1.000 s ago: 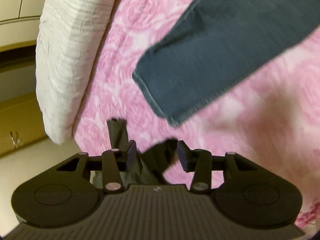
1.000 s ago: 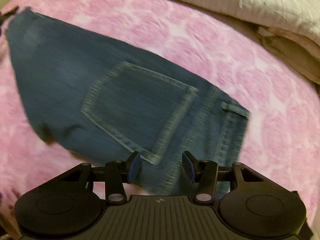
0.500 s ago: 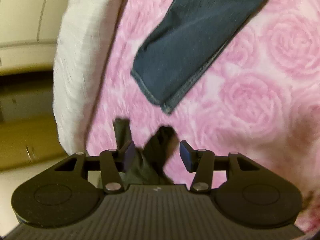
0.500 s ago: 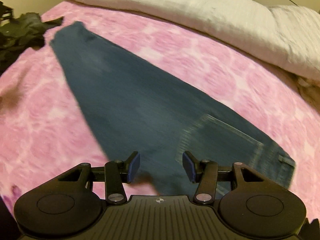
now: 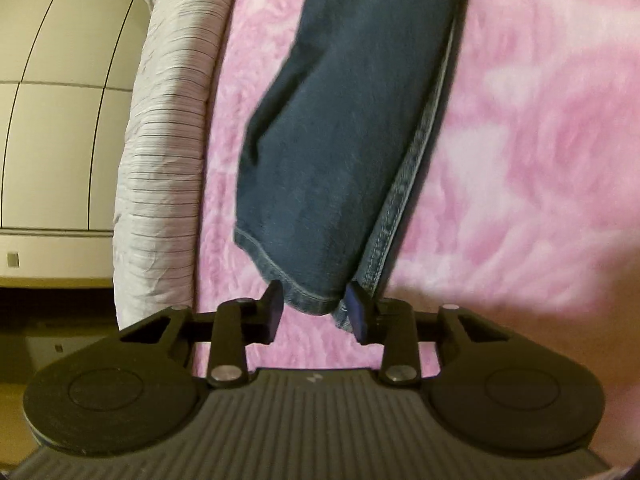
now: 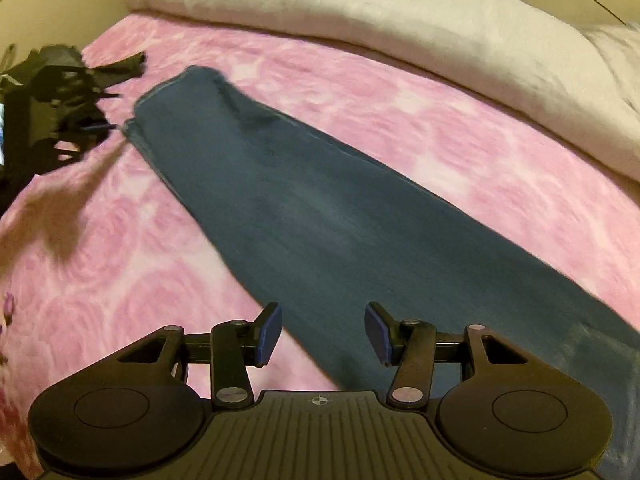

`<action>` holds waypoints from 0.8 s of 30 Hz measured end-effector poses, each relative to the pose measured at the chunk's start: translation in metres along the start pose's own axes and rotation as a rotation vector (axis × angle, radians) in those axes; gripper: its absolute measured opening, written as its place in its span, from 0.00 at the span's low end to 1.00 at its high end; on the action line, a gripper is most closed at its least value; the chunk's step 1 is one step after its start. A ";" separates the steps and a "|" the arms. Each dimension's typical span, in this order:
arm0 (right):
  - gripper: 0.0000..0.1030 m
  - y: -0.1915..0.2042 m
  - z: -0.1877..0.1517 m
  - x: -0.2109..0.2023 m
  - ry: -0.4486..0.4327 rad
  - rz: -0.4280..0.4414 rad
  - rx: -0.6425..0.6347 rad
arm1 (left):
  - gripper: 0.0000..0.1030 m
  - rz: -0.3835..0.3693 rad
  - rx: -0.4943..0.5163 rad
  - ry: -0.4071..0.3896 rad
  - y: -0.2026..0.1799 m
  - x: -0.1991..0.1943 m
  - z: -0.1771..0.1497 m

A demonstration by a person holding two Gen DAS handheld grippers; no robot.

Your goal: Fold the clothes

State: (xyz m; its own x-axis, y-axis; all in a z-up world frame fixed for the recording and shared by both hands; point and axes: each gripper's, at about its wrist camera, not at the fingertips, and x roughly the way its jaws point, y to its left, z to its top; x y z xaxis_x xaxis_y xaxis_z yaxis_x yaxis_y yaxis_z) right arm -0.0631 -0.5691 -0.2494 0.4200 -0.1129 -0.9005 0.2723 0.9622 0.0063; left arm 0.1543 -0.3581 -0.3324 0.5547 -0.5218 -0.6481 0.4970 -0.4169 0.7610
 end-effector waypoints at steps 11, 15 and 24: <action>0.49 0.033 0.082 0.071 -0.042 0.030 0.011 | 0.12 0.013 0.093 -0.127 -0.015 0.045 0.001; 0.49 0.038 0.118 0.095 -0.071 0.076 0.008 | 0.01 -0.019 0.021 -0.088 -0.001 0.041 0.004; 0.30 0.048 0.186 0.175 -0.126 0.146 0.084 | 0.01 -0.049 -0.032 -0.065 0.003 0.036 0.005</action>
State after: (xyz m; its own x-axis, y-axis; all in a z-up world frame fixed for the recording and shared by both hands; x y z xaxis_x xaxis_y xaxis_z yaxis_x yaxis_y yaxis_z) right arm 0.1848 -0.5891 -0.3259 0.5637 -0.0089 -0.8259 0.2693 0.9473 0.1736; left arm 0.1722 -0.3822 -0.3539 0.4852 -0.5490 -0.6806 0.5439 -0.4200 0.7265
